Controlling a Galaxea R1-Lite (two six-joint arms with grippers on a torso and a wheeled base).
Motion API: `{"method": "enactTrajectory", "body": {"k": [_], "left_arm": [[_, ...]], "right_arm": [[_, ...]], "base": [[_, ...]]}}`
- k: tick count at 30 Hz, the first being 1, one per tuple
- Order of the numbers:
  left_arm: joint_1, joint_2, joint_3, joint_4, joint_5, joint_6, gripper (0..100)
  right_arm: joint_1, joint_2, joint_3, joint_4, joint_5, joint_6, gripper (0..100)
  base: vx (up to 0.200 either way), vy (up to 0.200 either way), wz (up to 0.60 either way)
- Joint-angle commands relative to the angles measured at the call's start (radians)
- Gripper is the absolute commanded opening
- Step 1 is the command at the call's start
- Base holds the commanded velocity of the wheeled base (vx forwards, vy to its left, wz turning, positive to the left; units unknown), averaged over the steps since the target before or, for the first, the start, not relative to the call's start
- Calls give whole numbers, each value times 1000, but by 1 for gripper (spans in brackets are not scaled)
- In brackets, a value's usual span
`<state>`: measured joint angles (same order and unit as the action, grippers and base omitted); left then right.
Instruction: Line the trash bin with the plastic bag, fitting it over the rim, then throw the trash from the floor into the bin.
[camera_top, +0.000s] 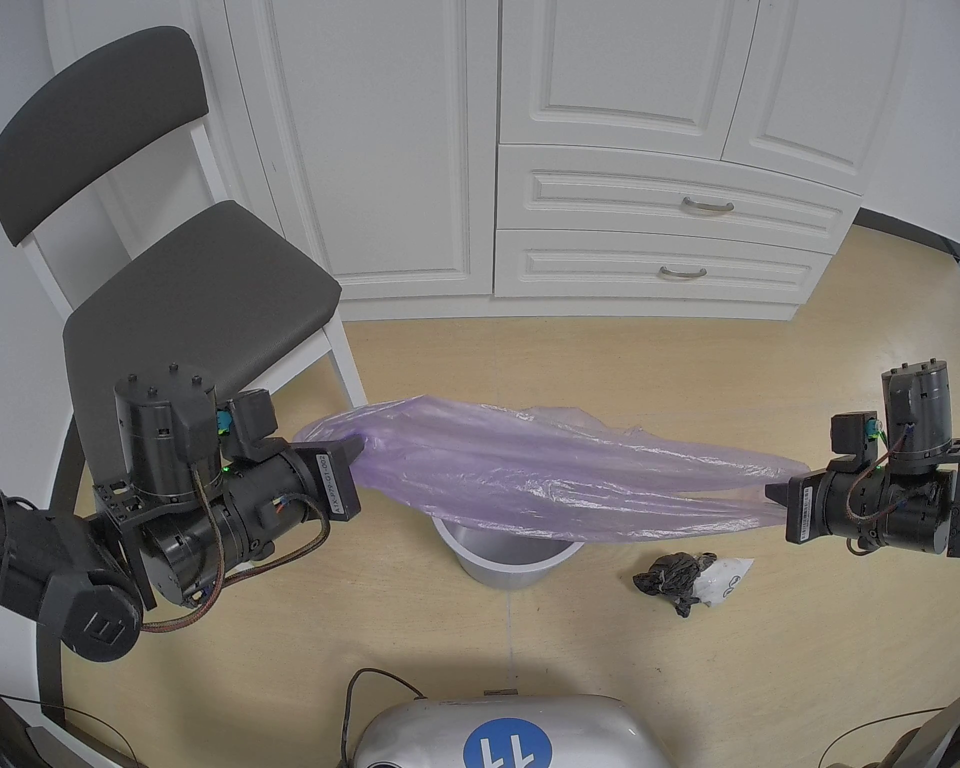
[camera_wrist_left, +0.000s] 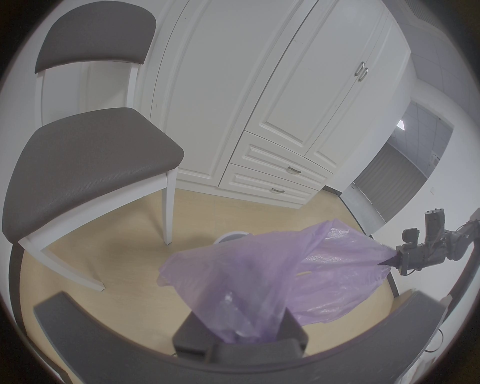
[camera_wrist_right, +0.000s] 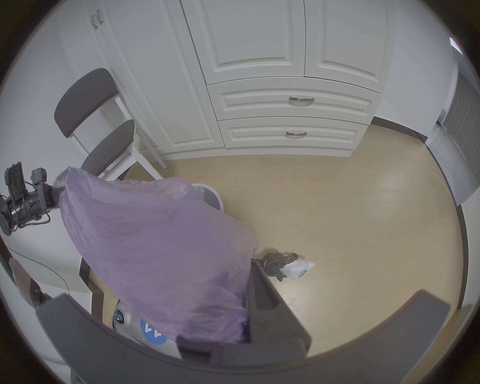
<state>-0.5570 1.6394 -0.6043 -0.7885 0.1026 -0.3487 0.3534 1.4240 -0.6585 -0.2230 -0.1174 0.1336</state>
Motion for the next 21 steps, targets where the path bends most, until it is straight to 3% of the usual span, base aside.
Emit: {"method": "enactTrajectory", "body": {"k": [1, 21], "left_arm": [[3, 10, 9, -1, 2, 4, 0], [22, 11, 14, 0, 2, 7, 0]], "right_arm": [[-10, 4, 11, 1, -1, -28, 0], [-39, 13, 28, -3, -2, -77, 0]], "base": [[0, 0, 0], [0, 0, 0]]}}
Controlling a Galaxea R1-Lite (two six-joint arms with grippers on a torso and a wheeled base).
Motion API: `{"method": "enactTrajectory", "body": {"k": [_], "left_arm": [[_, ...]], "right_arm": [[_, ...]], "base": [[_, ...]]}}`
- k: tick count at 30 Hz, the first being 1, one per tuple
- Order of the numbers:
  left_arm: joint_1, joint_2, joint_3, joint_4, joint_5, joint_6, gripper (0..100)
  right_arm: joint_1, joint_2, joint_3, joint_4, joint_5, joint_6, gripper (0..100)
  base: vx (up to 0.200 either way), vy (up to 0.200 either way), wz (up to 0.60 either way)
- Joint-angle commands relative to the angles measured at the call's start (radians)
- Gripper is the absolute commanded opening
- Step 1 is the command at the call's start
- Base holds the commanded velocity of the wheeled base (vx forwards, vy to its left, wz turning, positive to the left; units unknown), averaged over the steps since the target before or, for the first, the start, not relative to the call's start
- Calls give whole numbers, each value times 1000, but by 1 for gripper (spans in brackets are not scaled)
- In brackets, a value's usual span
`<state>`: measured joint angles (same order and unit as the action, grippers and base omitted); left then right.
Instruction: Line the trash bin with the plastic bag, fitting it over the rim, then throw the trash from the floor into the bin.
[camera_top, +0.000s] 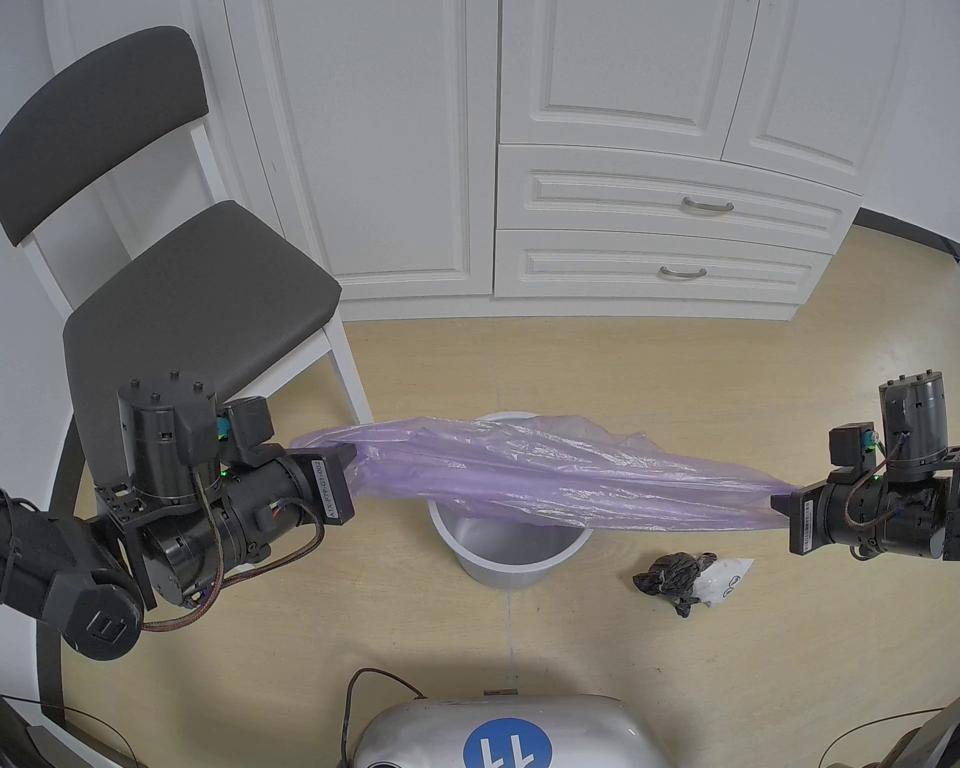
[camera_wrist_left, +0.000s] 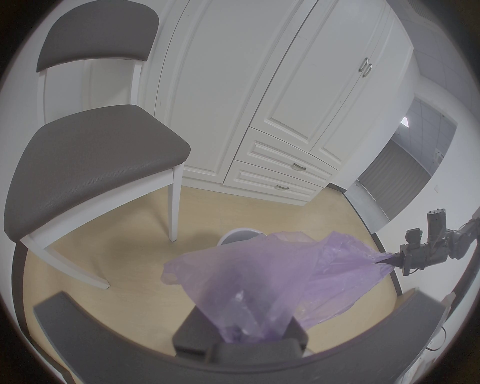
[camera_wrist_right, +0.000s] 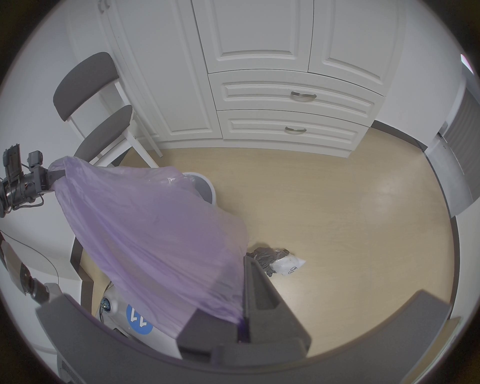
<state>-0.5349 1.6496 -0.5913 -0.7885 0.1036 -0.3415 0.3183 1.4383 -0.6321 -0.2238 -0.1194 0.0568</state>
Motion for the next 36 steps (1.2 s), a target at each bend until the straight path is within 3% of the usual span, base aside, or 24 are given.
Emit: {"method": "enactTrajectory", "body": {"k": [1, 15, 23, 36], "left_arm": [[-2, 1, 2, 0, 1, -1, 0], [-56, 22, 1, -3, 7, 2, 0], [-135, 30, 24, -81, 16, 1, 0], [-224, 55, 34, -178, 57, -4, 0]], "right_arm": [[-4, -1, 2, -2, 0, 0, 0], [44, 30, -4, -8, -13, 6, 0], [108, 47, 17, -80, -42, 14, 0], [219, 60, 17, -173, -72, 107, 0]], "base": [[0, 0, 0], [0, 0, 0], [0, 0, 0], [0, 0, 0]]}}
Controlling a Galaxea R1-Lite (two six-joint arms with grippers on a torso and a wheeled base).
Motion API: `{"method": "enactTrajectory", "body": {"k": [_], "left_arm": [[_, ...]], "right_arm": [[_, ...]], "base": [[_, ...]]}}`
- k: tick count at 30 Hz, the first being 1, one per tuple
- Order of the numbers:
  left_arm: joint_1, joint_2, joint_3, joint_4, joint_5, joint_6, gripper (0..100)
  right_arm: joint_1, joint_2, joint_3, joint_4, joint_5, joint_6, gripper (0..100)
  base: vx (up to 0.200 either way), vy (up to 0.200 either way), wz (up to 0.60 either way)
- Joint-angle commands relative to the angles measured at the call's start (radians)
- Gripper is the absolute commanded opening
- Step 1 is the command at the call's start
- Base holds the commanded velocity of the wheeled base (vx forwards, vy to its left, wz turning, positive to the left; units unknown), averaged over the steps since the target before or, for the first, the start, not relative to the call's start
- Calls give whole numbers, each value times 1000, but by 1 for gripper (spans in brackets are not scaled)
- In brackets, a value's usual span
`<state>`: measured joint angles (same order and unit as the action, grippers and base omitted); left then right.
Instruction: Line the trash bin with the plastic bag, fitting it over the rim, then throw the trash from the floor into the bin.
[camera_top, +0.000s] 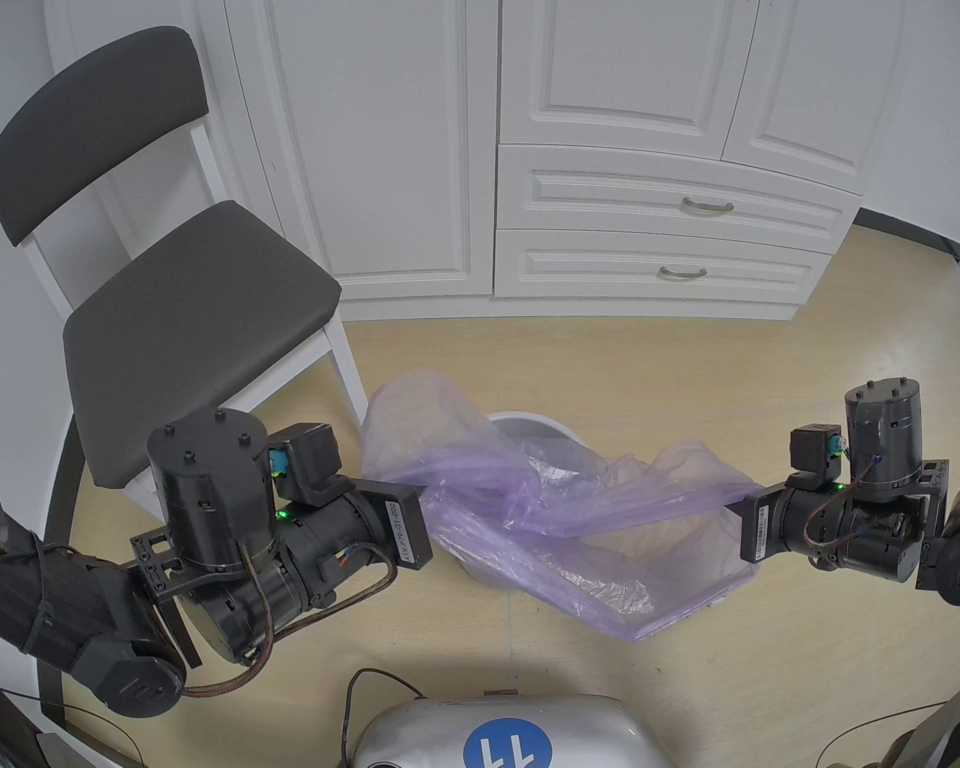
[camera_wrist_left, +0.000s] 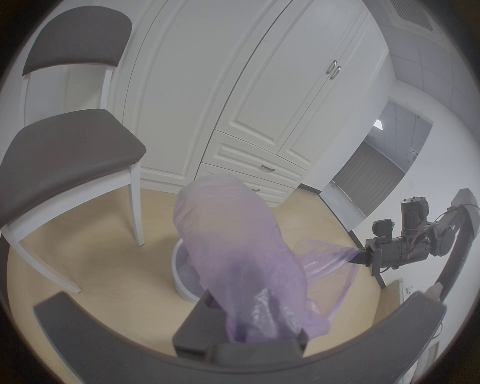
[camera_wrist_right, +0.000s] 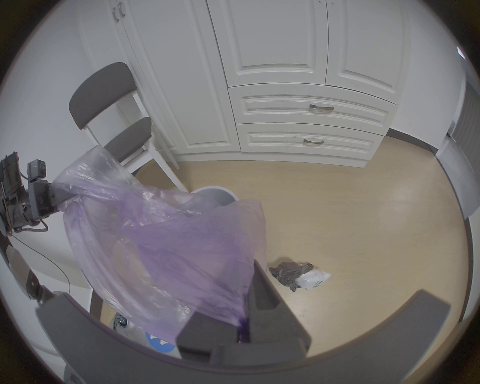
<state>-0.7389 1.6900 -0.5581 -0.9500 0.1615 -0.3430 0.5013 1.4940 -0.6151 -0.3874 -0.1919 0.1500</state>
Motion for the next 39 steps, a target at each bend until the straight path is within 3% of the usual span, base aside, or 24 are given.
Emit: {"method": "enactTrajectory", "body": {"k": [1, 9, 16, 18, 19, 33, 39], "left_arm": [[-22, 16, 0, -19, 0, -4, 0], [-63, 112, 0, -144, 30, -10, 0], [-66, 264, -5, -300, 39, -13, 0], [-66, 266, -5, -303, 41, -13, 0], [-66, 289, -9, -339, 59, -13, 0], [-57, 335, -42, -375, 66, -44, 0], [-34, 398, -74, -378, 64, -59, 0]], "right_arm": [[37, 5, 0, -11, 0, 16, 0], [120, 31, -5, -79, 0, 97, 0], [169, 147, -8, -278, 9, 227, 0], [169, 150, -8, -281, 9, 230, 0], [177, 198, -9, -353, 11, 273, 0], [204, 473, -15, -703, 14, 398, 0], [204, 492, -15, -728, 19, 398, 0]], "base": [[0, 0, 0], [0, 0, 0], [0, 0, 0], [0, 0, 0], [0, 0, 0], [0, 0, 0], [0, 0, 0]]}}
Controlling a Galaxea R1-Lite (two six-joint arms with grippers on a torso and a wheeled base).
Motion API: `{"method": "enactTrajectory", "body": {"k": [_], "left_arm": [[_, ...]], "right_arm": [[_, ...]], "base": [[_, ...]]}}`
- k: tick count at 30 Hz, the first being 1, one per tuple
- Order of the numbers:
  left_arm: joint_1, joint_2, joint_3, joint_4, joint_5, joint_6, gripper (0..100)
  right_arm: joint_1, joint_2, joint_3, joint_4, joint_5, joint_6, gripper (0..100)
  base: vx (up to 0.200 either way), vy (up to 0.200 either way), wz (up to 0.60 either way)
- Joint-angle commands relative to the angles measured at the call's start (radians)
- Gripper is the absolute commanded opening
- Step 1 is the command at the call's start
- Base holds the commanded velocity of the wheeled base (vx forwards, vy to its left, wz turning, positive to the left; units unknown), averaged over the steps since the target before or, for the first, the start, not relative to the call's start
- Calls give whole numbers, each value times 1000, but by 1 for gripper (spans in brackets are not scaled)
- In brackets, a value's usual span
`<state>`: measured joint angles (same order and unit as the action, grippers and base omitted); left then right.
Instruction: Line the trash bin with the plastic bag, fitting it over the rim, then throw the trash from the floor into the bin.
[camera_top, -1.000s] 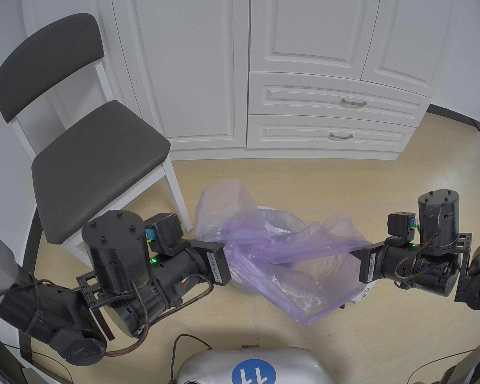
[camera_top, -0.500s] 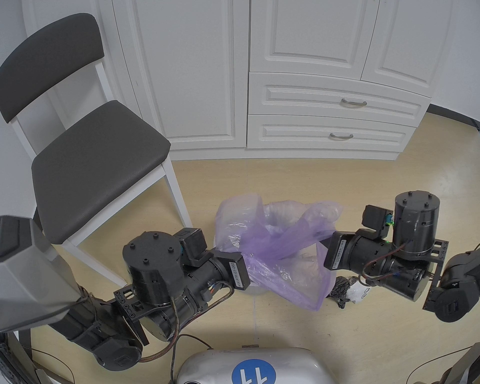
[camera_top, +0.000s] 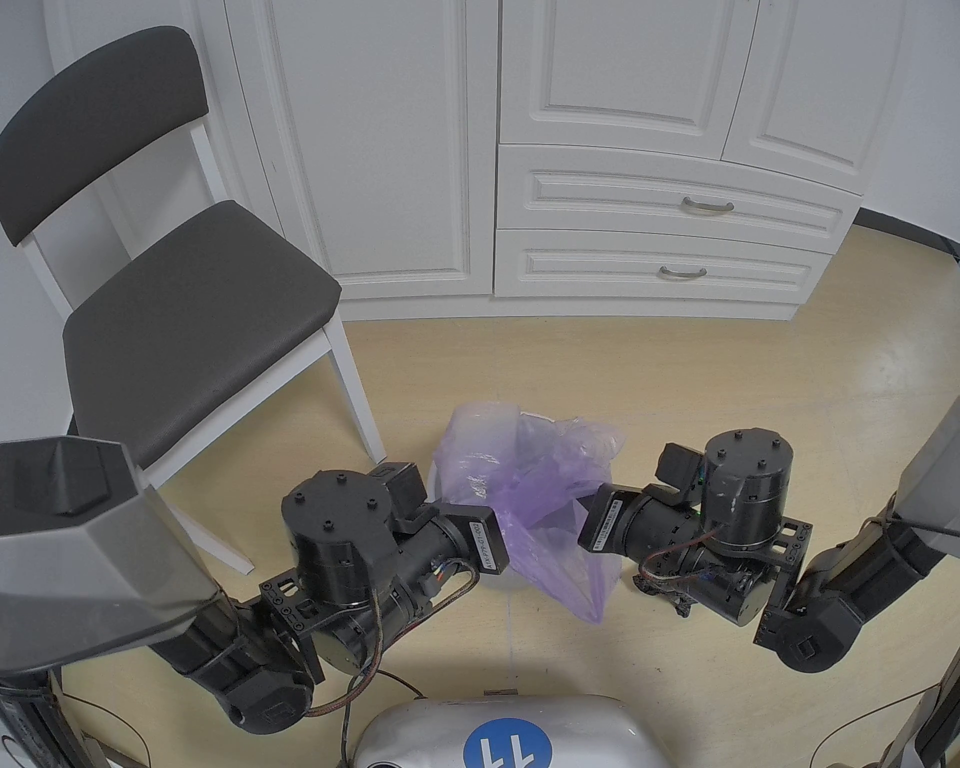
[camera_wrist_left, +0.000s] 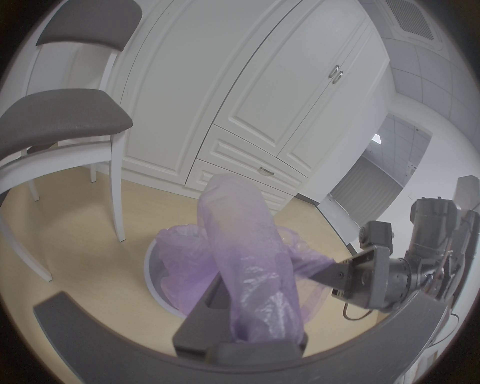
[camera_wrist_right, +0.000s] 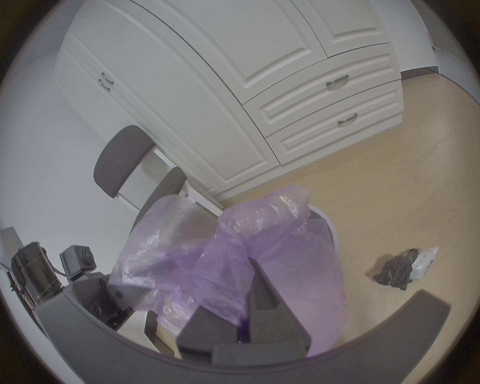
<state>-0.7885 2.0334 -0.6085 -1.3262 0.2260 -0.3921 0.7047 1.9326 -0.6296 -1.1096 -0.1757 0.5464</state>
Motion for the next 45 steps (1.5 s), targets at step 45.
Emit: {"method": "enactTrajectory", "body": {"k": [45], "left_arm": [[308, 205, -343, 101, -39, -169, 0]], "right_arm": [[-234, 275, -285, 8, 59, 167, 0]], "base": [[0, 0, 0]]}}
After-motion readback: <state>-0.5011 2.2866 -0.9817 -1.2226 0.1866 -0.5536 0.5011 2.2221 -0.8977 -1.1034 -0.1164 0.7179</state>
